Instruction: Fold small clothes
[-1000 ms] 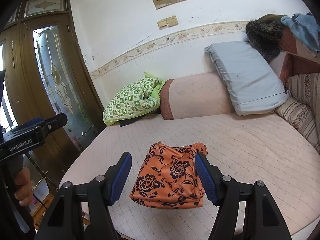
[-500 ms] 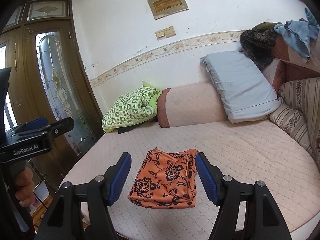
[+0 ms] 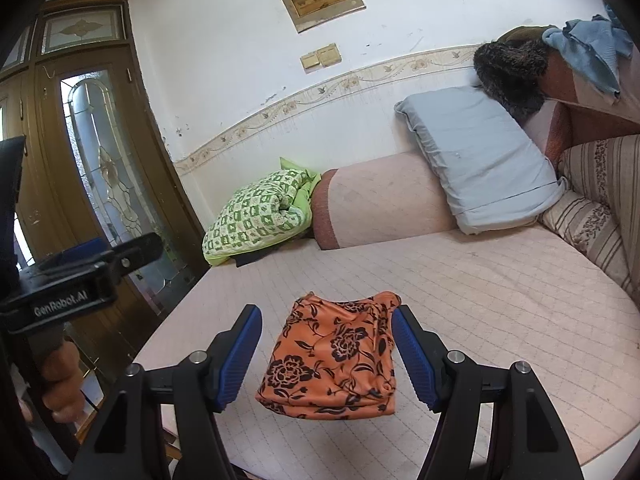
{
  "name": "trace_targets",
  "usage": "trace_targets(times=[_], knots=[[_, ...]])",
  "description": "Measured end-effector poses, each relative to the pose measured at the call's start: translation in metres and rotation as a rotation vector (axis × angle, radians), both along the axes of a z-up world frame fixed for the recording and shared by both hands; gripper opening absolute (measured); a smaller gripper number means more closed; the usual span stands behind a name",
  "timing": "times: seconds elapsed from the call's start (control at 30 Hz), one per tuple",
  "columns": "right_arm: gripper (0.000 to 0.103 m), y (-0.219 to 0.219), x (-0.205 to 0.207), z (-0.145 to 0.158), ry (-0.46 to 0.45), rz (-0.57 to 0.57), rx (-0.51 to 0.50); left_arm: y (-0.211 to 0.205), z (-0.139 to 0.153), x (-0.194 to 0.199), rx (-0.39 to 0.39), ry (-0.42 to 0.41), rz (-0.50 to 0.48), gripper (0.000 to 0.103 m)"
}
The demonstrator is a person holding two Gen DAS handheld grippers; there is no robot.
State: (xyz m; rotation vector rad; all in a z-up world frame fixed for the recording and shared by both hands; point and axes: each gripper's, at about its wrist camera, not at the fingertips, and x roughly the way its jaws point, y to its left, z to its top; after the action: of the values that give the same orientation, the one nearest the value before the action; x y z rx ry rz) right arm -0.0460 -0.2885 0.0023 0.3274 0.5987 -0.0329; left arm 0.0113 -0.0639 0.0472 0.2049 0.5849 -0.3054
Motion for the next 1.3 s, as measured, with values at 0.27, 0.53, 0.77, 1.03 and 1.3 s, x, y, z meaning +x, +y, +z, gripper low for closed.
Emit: trace_targets(times=[0.27,0.53,0.77,1.03,1.3], knots=[[0.071,0.001,0.005,-0.001,-0.001,0.002,-0.005,-0.01,-0.004,0.003,0.012,-0.002,-0.017,0.103],[0.071,-0.008,0.005,-0.004,-0.005,-0.008,0.009,-0.015,-0.006,0.006,0.015,0.004,-0.013,0.103],[0.071,-0.001,0.01,0.001,-0.018,0.006,0.002,-0.004,-0.007,0.009,0.0,0.0,-0.003,0.103],[0.071,0.022,0.017,0.009,-0.027,0.024,-0.042,0.015,-0.009,0.013,-0.029,-0.001,0.012,0.103],[0.071,0.035,0.022,0.013,-0.034,0.03,-0.062,0.029,-0.014,0.018,-0.053,0.008,0.024,0.103]])
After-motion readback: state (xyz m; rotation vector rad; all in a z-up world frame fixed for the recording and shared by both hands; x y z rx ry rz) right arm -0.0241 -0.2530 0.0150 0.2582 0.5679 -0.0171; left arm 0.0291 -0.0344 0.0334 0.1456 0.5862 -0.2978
